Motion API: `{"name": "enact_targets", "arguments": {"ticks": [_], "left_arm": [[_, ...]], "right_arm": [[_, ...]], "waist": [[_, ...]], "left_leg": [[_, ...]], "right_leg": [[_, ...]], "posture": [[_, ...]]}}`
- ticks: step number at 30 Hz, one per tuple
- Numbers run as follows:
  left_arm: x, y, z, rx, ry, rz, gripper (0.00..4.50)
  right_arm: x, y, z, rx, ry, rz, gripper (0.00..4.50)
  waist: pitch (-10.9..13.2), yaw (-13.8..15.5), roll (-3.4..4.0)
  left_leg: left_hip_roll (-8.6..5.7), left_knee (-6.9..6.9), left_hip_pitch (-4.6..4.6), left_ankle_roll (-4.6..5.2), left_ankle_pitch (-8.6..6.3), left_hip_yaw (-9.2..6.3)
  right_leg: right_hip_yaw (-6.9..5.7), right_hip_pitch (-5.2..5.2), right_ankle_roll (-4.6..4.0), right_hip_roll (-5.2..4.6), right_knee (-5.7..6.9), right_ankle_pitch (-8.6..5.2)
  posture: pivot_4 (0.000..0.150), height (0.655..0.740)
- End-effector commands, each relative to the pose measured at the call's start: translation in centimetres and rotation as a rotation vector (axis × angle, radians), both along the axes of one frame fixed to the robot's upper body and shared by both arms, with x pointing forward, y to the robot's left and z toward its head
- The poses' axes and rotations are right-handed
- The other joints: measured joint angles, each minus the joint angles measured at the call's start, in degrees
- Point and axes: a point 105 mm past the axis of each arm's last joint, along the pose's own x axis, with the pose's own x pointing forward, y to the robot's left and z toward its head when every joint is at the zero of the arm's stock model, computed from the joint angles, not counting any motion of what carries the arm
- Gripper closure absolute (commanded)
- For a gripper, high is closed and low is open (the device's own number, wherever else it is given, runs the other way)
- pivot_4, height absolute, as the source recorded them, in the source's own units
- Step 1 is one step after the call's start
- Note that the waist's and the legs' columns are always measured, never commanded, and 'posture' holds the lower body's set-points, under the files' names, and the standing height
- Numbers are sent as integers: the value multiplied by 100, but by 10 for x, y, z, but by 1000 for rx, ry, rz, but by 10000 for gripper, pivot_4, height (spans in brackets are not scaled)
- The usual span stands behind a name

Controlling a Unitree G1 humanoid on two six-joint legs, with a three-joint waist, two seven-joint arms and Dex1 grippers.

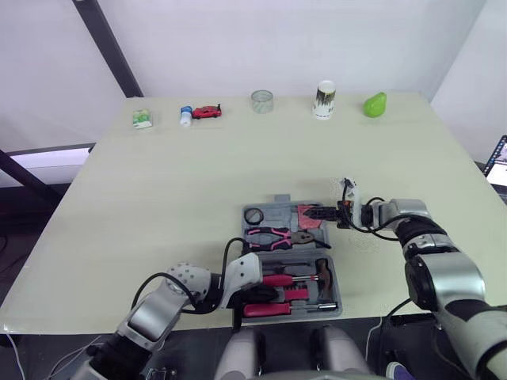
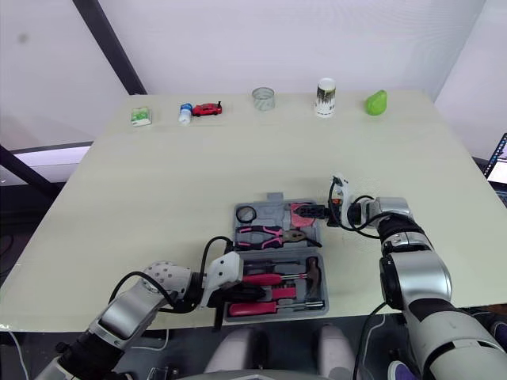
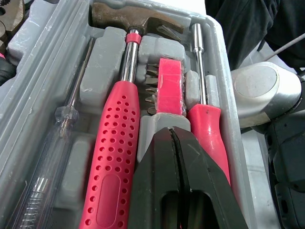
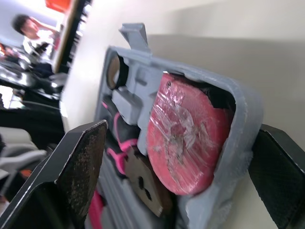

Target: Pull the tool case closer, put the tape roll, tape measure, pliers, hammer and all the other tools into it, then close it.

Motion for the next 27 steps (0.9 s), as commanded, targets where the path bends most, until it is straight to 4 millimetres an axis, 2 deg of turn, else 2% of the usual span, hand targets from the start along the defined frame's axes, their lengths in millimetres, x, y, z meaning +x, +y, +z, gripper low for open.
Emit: {"name": "enact_targets", "arguments": {"ticks": [1, 9, 15, 18, 22, 25, 27], "left_arm": [[0, 5, -8, 44, 15, 21, 45000], [12, 7, 5, 32, -56, 30, 45000], [2, 24, 28, 51, -74, -63, 45000], [-6, 35, 36, 61, -59, -97, 45000], [-20, 63, 48, 87, -11, -90, 45000], [-23, 99, 53, 83, 19, 23, 45000], [-25, 110, 58, 35, 58, 112, 45000]], "right_arm": [[-2, 4, 29, 146, -79, 65, 635], [-26, 2, 55, 204, -154, 212, 635], [-41, -3, 65, 226, -199, 250, 635], [-47, -5, 69, 235, -212, 260, 635], [-62, -12, 74, 250, -221, 302, 635], [-91, -16, 75, 250, -213, 378, 635], [-105, -19, 73, 226, -207, 395, 635]], "waist": [[0, 1, 0], [4, 11, 5], [8, 7, 4], [10, 18, 6], [16, 21, 4], [25, 40, 12], [28, 48, 13]], "left_leg": [[0, 0, 0, 0, 0, 0], [1, 0, -5, 1, 0, -4], [2, -2, -12, 1, 0, -6], [2, -1, -59, 0, 0, -7], [0, 0, -75, 1, 0, -8], [2, -6, -79, 2, -1, -10], [2, -11, -79, 2, -1, -17]], "right_leg": [[0, 0, 0, 0, 0, 0], [-3, -3, 0, -1, -1, 0], [-6, -11, -1, 0, -1, -1], [-7, -54, 0, -5, 1, 0], [-12, -61, 0, -8, -11, -1], [-16, -64, 0, -12, -19, -2], [-28, -62, -1, -18, -25, -3]], "posture": [[1500, 7400], [1500, 7400], [1500, 7400], [1500, 7400], [1500, 7400], [1500, 7400], [1500, 7400]]}}
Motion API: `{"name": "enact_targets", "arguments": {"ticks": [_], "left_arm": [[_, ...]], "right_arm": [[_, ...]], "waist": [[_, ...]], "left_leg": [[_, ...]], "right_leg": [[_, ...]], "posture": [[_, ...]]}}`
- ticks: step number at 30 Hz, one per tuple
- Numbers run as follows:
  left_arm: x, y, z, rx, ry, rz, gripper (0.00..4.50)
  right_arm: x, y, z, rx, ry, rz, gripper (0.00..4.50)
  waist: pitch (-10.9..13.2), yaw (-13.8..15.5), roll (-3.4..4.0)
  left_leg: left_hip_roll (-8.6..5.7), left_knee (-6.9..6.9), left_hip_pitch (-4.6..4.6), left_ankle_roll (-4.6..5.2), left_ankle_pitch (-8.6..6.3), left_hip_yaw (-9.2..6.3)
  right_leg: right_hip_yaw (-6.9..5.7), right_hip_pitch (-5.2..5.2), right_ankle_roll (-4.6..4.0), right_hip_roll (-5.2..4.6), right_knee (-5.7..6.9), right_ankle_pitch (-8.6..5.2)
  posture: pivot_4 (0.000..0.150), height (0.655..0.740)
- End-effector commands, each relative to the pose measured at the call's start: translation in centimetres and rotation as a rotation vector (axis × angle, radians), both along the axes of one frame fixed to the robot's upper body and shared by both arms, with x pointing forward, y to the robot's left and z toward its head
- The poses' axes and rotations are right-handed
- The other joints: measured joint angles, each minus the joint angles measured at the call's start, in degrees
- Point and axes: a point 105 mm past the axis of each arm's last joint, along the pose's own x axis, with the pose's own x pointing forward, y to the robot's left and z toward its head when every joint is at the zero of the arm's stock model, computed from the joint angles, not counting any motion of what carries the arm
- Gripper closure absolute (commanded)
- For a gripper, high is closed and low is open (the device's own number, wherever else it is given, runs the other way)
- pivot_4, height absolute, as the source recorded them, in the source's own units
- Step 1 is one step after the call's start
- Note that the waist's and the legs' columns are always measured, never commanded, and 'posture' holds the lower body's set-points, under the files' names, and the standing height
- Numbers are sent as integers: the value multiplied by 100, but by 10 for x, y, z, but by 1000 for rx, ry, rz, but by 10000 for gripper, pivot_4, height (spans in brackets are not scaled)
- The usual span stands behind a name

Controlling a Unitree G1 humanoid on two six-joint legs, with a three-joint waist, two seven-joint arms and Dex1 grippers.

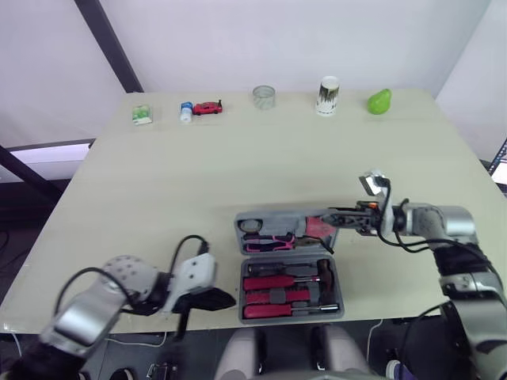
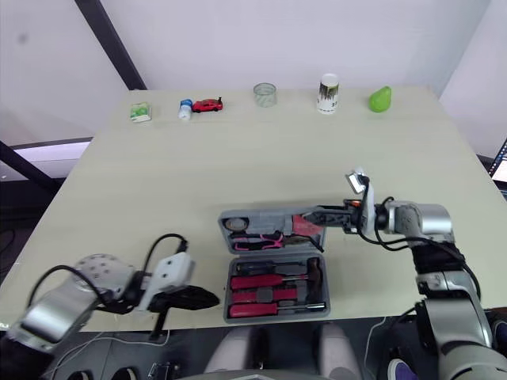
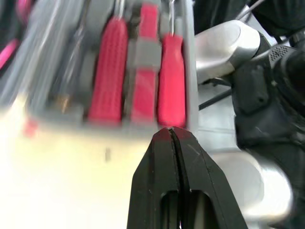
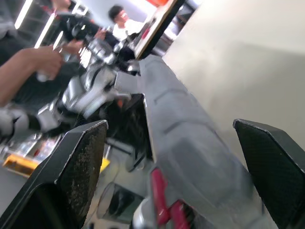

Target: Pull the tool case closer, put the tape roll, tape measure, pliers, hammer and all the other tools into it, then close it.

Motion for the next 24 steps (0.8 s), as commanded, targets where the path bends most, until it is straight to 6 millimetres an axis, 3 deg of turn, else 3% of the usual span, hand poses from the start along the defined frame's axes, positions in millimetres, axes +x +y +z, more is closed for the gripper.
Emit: {"name": "enact_targets", "arguments": {"ticks": [1, 6, 10, 14, 16, 17, 19, 21, 24], "left_arm": [[0, 11, 21, -101, 0, 96, 45000], [-4, 27, 39, -188, -25, 218, 45000], [19, 45, 44, -219, -140, 369, 45000], [36, 53, 51, -226, -266, 452, 32913], [38, 55, 51, -223, -283, 469, 23085], [38, 57, 51, -218, -293, 472, 15448], [38, 62, 51, -207, -313, 480, 10191], [39, 64, 52, -220, -300, 496, 1042], [41, 66, 51, -226, -304, 515, 400]], "right_arm": [[-24, 2, 9, 0, -28, 65, 635], [-45, -16, 6, -90, -65, -13, 635], [-32, -32, 14, -109, -293, -237, 635], [-26, -64, 18, -229, -567, -418, 0], [-29, -78, 16, -275, -634, -433, 0], [-29, -84, 15, -290, -660, -450, 0], [-29, -94, 14, -308, -684, -463, 0], [-29, -109, 3, -383, -716, -458, 0], [-32, -127, -12, -440, -732, -462, 0]], "waist": [[3, -2, 0], [12, -4, -6], [13, 11, -8], [15, 19, -19], [16, 19, -20], [18, 15, -23], [20, -20, -28], [21, -13, -28], [20, -1, -29]], "left_leg": [[0, 0, -1, 0, 0, -1], [-4, 0, 3, 1, -1, 1], [-7, 0, 4, 1, 0, -2], [-5, 5, 5, 1, 0, 1], [-5, 5, 4, 1, -1, 2], [-5, 5, 3, 1, 0, 5], [-4, 5, 7, 1, 0, 8], [-2, 5, 14, 1, 0, 12], [-3, 6, 16, 1, 0, 12]], "right_leg": [[-3, 0, 0, -2, 0, 0], [-10, 3, 2, -37, 6, 0], [-15, 6, 2, -6, 7, 0], [-3, 7, 4, 9, 10, 0], [-2, 8, 5, 9, 7, 0], [1, 8, 5, 9, 6, 0], [5, 8, 5, 10, 7, 0], [11, 8, 5, 13, 12, 0], [10, 12, 4, 14, 12, 0]], "posture": [[1500, 7400], [1500, 7400], [1500, 7400], [1500, 7400], [1500, 7400], [1500, 7400], [1500, 7400], [1500, 7400], [1500, 7400]]}}
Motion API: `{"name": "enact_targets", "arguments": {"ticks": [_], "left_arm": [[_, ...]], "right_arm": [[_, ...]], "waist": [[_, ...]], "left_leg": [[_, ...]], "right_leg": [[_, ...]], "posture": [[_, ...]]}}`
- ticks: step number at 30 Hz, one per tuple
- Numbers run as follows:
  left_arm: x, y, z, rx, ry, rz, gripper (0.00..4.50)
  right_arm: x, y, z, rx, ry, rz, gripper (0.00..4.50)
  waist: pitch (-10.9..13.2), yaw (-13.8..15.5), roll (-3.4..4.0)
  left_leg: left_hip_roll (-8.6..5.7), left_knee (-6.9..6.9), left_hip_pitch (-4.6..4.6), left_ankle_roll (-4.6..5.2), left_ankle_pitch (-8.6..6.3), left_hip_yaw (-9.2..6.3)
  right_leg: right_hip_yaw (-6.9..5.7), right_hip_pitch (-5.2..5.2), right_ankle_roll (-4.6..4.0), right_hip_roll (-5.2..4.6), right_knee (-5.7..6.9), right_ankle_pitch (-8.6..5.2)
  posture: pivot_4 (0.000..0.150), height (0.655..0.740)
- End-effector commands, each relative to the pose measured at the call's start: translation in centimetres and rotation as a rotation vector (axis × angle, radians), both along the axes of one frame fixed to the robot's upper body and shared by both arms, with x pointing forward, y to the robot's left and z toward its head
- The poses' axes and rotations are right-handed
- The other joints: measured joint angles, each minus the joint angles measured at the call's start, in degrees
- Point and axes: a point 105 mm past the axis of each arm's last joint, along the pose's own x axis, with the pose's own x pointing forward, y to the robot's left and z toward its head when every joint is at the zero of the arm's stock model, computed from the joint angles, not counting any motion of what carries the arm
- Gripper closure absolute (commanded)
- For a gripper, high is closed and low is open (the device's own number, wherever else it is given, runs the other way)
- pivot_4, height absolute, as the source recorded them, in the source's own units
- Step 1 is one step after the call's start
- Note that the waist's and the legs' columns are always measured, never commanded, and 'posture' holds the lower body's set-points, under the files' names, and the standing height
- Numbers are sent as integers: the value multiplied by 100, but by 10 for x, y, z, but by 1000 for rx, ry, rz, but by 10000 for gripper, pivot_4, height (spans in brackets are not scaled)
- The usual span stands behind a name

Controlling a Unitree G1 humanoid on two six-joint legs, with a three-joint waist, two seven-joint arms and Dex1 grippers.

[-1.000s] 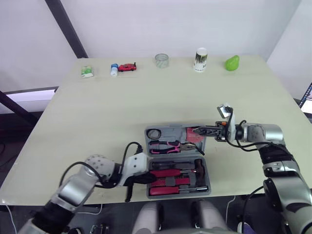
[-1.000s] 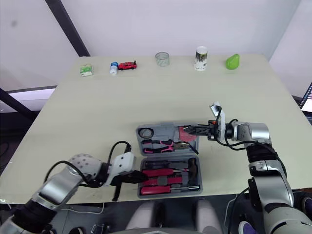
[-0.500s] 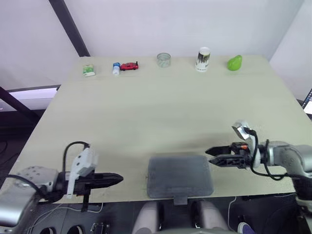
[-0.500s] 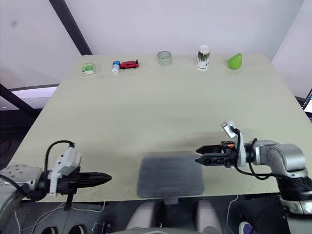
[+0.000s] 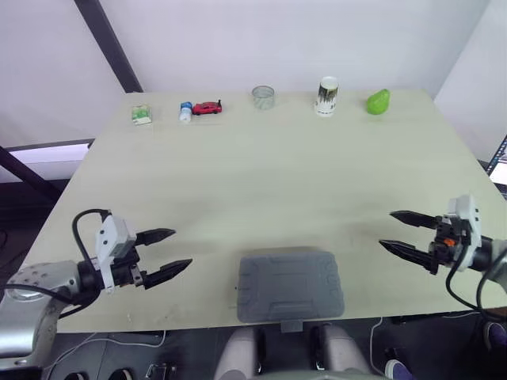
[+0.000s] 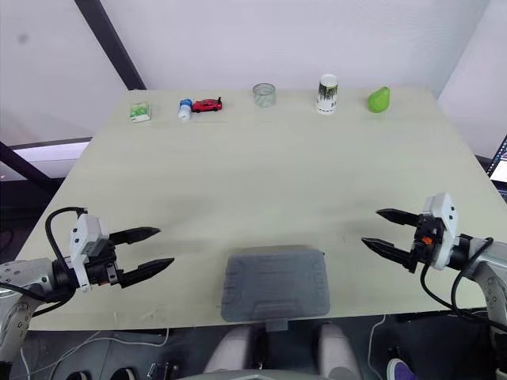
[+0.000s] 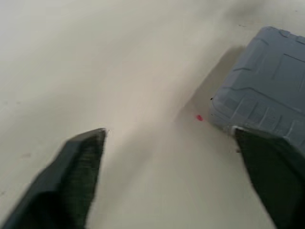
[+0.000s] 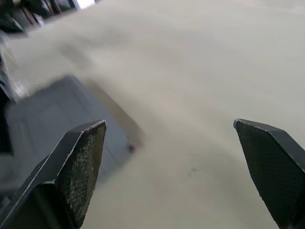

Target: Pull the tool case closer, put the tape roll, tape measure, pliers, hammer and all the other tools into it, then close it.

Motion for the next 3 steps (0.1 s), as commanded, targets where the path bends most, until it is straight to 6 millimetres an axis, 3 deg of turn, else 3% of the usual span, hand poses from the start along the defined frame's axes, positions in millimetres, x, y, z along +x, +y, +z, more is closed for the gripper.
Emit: {"name": "enact_targets", "arguments": {"ticks": [1, 3], "left_arm": [[2, 5, 7, -5, -42, 24, 400], [0, 4, 5, 4, -39, 18, 400]], "right_arm": [[-3, -17, -6, -53, -56, -11, 0], [-2, -22, -12, -55, -67, -25, 0]], "waist": [[0, 8, -1], [0, 9, -1]], "left_leg": [[0, 1, 0, 0, 0, 0], [0, 2, 0, 0, 0, 1]], "right_leg": [[0, 2, 0, 0, 0, 0], [1, 2, 0, -1, 0, 0]], "posture": [[1500, 7400], [1500, 7400]]}}
